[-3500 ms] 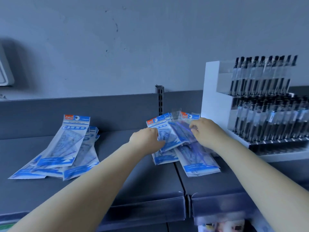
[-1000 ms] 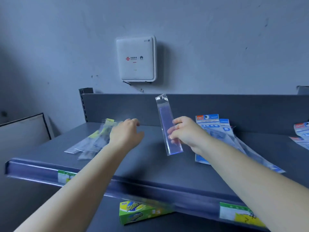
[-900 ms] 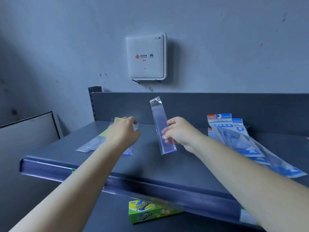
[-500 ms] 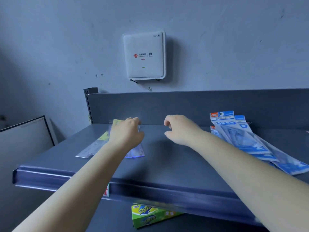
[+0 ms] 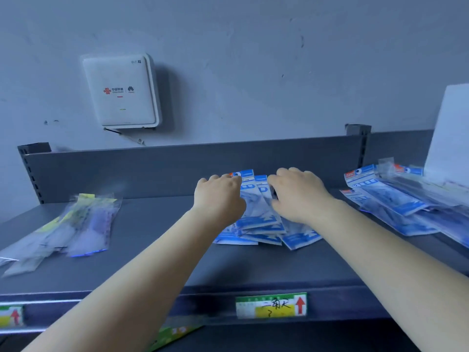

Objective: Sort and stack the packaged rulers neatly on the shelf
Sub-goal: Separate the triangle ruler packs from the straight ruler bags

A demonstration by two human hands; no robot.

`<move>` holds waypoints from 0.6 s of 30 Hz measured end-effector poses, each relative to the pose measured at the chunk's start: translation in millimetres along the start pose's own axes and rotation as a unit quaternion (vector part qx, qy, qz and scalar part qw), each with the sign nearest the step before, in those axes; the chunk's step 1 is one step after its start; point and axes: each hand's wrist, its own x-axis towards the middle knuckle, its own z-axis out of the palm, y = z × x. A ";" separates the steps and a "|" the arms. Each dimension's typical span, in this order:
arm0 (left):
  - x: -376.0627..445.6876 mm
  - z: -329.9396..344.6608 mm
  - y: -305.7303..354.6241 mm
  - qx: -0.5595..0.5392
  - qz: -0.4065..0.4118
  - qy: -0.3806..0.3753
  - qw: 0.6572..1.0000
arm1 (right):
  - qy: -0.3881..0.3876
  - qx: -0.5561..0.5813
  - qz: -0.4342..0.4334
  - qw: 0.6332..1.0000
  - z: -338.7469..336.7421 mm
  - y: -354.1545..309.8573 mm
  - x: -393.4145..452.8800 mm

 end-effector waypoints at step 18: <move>54.8 21.1 255.7 -0.086 0.107 -0.058 0.989 | -0.035 0.092 0.169 0.981 14.2 260.0 -109.0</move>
